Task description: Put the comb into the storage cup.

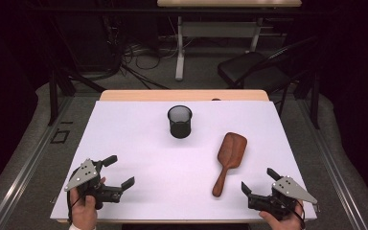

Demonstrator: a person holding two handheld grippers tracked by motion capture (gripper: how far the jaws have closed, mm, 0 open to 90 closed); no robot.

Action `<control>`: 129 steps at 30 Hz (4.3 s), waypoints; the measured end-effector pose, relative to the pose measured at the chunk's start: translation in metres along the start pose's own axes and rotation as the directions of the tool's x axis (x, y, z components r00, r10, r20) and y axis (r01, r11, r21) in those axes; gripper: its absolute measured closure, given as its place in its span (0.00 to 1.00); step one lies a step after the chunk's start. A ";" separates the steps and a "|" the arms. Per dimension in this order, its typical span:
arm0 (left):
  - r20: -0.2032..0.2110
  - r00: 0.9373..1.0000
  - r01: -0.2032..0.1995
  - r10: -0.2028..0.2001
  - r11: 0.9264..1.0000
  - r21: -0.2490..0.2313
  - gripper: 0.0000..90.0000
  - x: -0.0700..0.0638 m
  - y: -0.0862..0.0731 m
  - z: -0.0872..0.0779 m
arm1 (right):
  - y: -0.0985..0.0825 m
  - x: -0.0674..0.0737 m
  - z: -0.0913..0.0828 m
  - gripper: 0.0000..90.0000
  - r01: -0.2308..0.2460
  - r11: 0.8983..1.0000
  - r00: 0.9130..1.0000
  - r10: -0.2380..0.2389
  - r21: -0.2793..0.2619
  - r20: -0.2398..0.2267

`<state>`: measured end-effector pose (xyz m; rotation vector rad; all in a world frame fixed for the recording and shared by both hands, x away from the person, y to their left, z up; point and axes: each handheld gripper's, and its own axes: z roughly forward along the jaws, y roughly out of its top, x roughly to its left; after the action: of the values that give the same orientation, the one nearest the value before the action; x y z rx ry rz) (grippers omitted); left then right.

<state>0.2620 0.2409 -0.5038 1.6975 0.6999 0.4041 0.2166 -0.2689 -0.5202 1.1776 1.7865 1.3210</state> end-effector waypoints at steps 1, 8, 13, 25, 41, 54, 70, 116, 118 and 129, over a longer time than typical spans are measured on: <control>0.003 1.000 0.001 -0.001 1.000 0.003 0.00 0.000 0.000 0.000 | 0.000 0.000 0.000 0.00 -0.003 1.000 1.000 0.003 0.008 -0.001; -0.003 1.000 0.028 -0.028 0.999 0.025 0.01 0.001 -0.003 0.005 | 0.000 0.005 0.007 0.00 0.007 1.000 1.000 -0.006 0.030 -0.020; -0.011 0.998 0.065 -0.064 0.998 0.010 0.01 0.003 -0.003 0.006 | 0.000 0.008 0.013 0.00 0.006 0.999 1.000 -0.004 0.049 -0.022; -0.024 0.997 0.076 -0.075 0.995 0.059 0.01 0.003 -0.006 0.008 | 0.001 0.013 0.021 0.00 0.011 0.996 1.000 -0.010 0.085 -0.015; -0.012 0.995 0.096 -0.095 0.993 0.063 0.01 0.004 -0.005 0.009 | 0.005 0.028 0.032 0.16 0.036 0.995 0.998 -0.031 0.094 -0.059; -0.020 0.996 0.088 -0.087 0.993 0.077 0.01 0.003 -0.005 0.009 | 0.013 0.041 0.052 0.34 0.055 0.990 0.995 -0.043 0.126 -0.095; -0.025 0.995 0.099 -0.098 0.992 0.078 0.01 0.003 -0.005 0.007 | 0.020 0.060 0.085 0.43 0.060 0.982 0.988 -0.032 0.178 -0.153; -0.016 0.993 0.117 -0.117 0.990 0.080 0.01 0.006 -0.007 0.008 | 0.006 0.068 0.103 0.96 0.070 0.917 0.987 -0.007 0.394 -0.160; -0.016 0.993 0.120 -0.119 0.990 0.079 0.01 0.006 -0.007 0.008 | 0.004 0.067 0.105 0.98 0.073 0.909 0.987 -0.007 0.411 -0.159; -0.017 0.992 0.125 -0.124 0.989 0.078 0.01 0.007 -0.007 0.007 | 0.000 0.064 0.106 0.99 0.068 0.876 0.989 0.004 0.477 -0.148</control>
<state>0.2701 0.2406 -0.5134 1.7159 0.8357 0.3032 0.2811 -0.1681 -0.5514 1.3228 2.3211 0.9842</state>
